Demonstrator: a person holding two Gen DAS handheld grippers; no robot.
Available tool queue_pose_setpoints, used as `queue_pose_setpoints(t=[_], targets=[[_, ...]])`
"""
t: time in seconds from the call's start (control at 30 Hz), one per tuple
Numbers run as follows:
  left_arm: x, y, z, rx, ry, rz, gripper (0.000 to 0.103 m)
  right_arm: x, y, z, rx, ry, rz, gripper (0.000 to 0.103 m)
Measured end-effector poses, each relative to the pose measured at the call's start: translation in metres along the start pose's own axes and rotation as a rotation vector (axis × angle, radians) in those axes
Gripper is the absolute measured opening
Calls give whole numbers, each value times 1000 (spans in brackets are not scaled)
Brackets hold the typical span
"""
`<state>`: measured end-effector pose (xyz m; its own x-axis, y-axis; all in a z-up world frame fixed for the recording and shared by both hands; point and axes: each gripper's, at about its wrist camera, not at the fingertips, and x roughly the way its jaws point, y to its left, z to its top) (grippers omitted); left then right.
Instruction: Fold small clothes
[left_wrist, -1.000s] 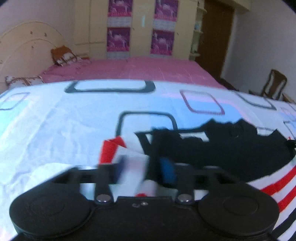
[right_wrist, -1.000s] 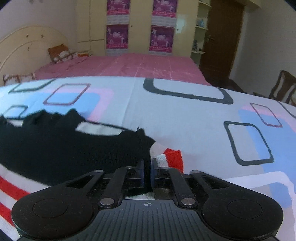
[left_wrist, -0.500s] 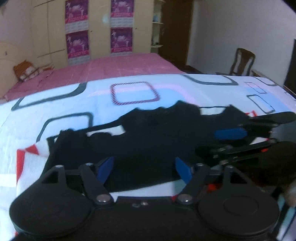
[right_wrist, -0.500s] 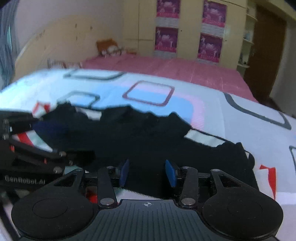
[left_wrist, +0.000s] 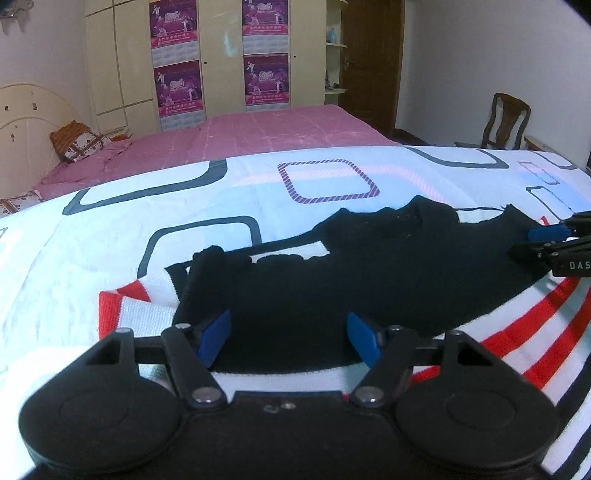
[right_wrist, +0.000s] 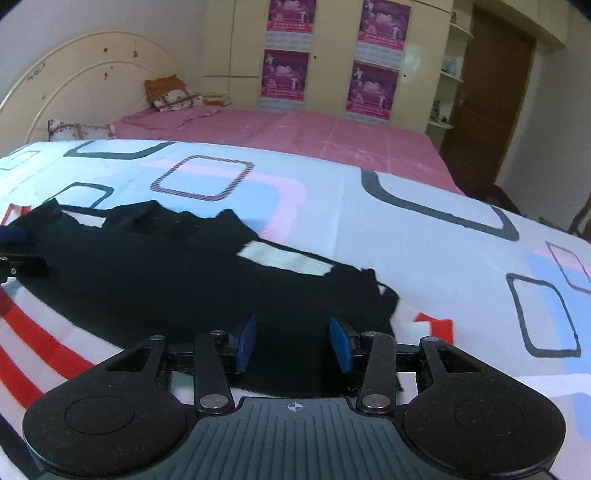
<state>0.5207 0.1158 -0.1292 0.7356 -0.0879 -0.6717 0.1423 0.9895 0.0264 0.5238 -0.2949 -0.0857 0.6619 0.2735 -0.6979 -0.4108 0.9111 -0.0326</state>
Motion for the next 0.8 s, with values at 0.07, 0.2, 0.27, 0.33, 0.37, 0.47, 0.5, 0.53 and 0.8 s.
queue_pose_setpoints(t=[0.07,0.2,0.27,0.33,0.37,0.47,0.5,0.53,0.8], targets=[[1,-1,0,2,0,4,70,-2,1,-1,-3,-1,-6,43],[1,-1,0,0,5,6,71,-2,0,-1,1,1,-8,43],[1,-1,2,-9,15,9,69,-1,1,0,0,9,-11,43],[-10,-4,6,-37,7,25,77,-11,5,5,11,4,-21,43],[-20,-8,6,-45,-26,24,81,-24,9,5,13,-43,-12,43],[-44,-25,2,-77,-76,-25,83,-43,25,1,23,-48,89,43],[-49,-36,-1,-65,-79,-52,82,-43,34,-4,20,-27,122,43],[-50,-46,-4,-40,-76,-60,81,-43,42,-9,8,-14,147,43],[-35,-66,-26,17,0,-53,85,-47,67,-24,-49,-6,132,43]])
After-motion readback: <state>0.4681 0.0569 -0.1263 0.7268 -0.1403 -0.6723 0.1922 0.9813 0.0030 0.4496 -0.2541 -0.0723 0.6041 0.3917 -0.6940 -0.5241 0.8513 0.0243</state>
